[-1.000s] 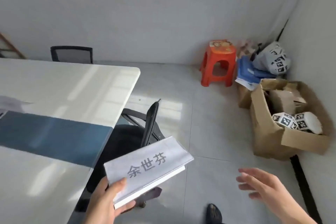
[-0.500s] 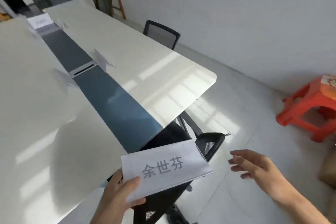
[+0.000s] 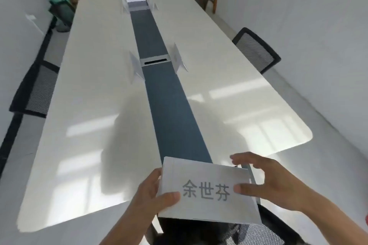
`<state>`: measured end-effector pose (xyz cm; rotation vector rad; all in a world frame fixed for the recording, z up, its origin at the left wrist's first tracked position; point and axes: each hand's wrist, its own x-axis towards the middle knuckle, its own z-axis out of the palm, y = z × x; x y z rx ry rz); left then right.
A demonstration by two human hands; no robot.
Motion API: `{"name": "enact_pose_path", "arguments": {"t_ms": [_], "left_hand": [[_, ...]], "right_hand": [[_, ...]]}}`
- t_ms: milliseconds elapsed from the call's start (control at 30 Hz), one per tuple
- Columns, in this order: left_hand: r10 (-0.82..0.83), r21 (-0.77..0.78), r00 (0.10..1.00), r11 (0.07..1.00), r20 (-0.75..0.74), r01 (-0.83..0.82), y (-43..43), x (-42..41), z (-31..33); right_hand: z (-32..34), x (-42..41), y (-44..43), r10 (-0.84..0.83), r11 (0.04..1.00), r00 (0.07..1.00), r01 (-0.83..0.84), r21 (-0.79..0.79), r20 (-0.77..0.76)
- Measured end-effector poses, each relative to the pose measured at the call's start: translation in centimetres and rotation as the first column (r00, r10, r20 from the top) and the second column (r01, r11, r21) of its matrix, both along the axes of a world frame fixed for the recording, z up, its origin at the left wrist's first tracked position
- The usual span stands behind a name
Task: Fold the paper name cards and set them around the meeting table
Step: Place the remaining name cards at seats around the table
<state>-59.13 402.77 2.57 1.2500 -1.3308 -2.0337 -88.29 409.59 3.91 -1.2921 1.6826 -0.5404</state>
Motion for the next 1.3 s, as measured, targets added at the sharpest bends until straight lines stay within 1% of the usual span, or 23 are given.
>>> {"name": "enact_pose_path", "arguments": {"t_ms": [33, 100, 167, 233, 300, 367, 400, 433, 467, 500, 533, 567, 600, 633, 667, 733, 833, 900, 1000, 1100, 1300], "left_hand": [[0.009, -0.004, 1.0, 1.0, -0.01, -0.009, -0.5, -0.3, 0.0], [0.022, -0.022, 1.0, 1.0, -0.005, -0.022, -1.7, -1.2, 0.2], [0.038, -0.042, 0.999, 0.998, 0.003, -0.038, -3.3, -2.0, 0.3], [0.058, -0.042, 0.998, 0.997, -0.001, -0.058, -5.6, -2.8, -0.6], [0.105, -0.041, 0.994, 0.994, 0.033, -0.104, -8.4, -3.5, -2.6], [0.203, -0.069, 0.973, 0.978, 0.113, -0.196, -11.3, -4.1, -6.2], [0.272, -0.102, 0.944, 0.961, 0.184, -0.257, -12.9, -4.3, -8.7], [0.326, -0.17, 0.888, 0.943, 0.324, -0.285, -14.3, -4.3, -11.6], [0.336, -0.264, 0.78, 0.938, 0.528, -0.226, -15.4, -3.9, -14.6], [0.307, -0.317, 0.626, 0.943, 0.717, -0.1, -16.0, -3.4, -17.5], [0.273, -0.325, 0.488, 0.946, 0.829, 0.022, -16.1, -2.9, -20.1], [0.244, -0.313, 0.391, 0.942, 0.888, 0.123, -15.7, -2.5, -22.5], [0.235, -0.311, 0.323, 0.927, 0.917, 0.209, -15.2, -2.2, -24.4], [0.246, -0.323, 0.279, 0.904, 0.928, 0.278, -14.5, -2.1, -25.6], [0.267, -0.342, 0.256, 0.884, 0.929, 0.318, -14.0, -2.1, -26.5], [0.314, -0.38, 0.233, 0.86, 0.92, 0.341, -13.6, -2.0, -27.4], [0.34, -0.398, 0.215, 0.844, 0.915, 0.36, -14.0, -2.0, -27.7], [0.336, -0.394, 0.214, 0.845, 0.917, 0.361, -14.1, -2.0, -27.8], [0.319, -0.382, 0.225, 0.856, 0.921, 0.349, -14.1, -1.9, -28.1], [0.311, -0.374, 0.222, 0.857, 0.924, 0.354, -14.2, -1.8, -28.2], [0.315, -0.387, 0.246, 0.851, 0.917, 0.354, -14.4, -1.7, -28.3]], "right_hand": [[0.0, 0.0, -2.2, 0.107, 0.993, 0.994, -0.107, 0.057, -0.002], [0.0, 0.1, -6.3, 0.294, 0.942, 0.956, -0.293, 0.163, 0.018], [-0.6, 0.1, -10.0, 0.383, 0.892, 0.921, -0.389, 0.23, 0.07], [-1.8, -0.2, -13.0, 0.389, 0.882, 0.913, -0.408, 0.235, 0.123], [-3.3, -0.6, -15.3, 0.339, 0.898, 0.929, -0.367, 0.243, 0.15], [-4.9, -1.1, -17.5, 0.303, 0.913, 0.944, -0.326, 0.245, 0.126], [-5.6, -1.4, -18.7, 0.297, 0.921, 0.95, -0.311, 0.234, 0.09], [-6.2, -1.7, -19.9, 0.291, 0.932, 0.956, -0.291, 0.216, 0.033], [-6.7, -2.0, -21.3, 0.283, 0.945, 0.958, -0.27, 0.186, -0.044], [-7.3, -2.3, -22.8, 0.272, 0.956, 0.952, -0.251, 0.151, -0.143], [-7.8, -2.6, -24.4, 0.254, 0.966, 0.936, -0.232, 0.115, -0.246], [-8.3, -2.7, -26.0, 0.229, 0.973, 0.913, -0.216, 0.077, -0.338], [-8.7, -2.8, -27.6, 0.204, 0.978, 0.889, -0.206, 0.04, -0.409], [-9.2, -2.8, -29.3, 0.184, 0.979, 0.868, -0.204, 0.005, -0.462], [-9.7, -2.6, -31.0, 0.171, 0.977, 0.844, -0.213, -0.025, -0.508], [-11.0, -2.2, -34.5, 0.159, 0.966, 0.792, -0.249, -0.074, -0.589], [-13.1, -0.9, -39.6, 0.161, 0.94, 0.712, -0.322, -0.115, -0.683], [-14.6, 0.4, -42.8, 0.16, 0.929, 0.677, -0.35, -0.122, -0.718], [-16.7, 2.0, -46.9, 0.178, 0.922, 0.627, -0.375, -0.094, -0.758], [-18.2, 3.1, -49.7, 0.198, 0.916, 0.616, -0.392, -0.079, -0.763], [-20.0, 3.7, -52.6, 0.186, 0.91, 0.63, -0.399, -0.109, -0.754]]}}
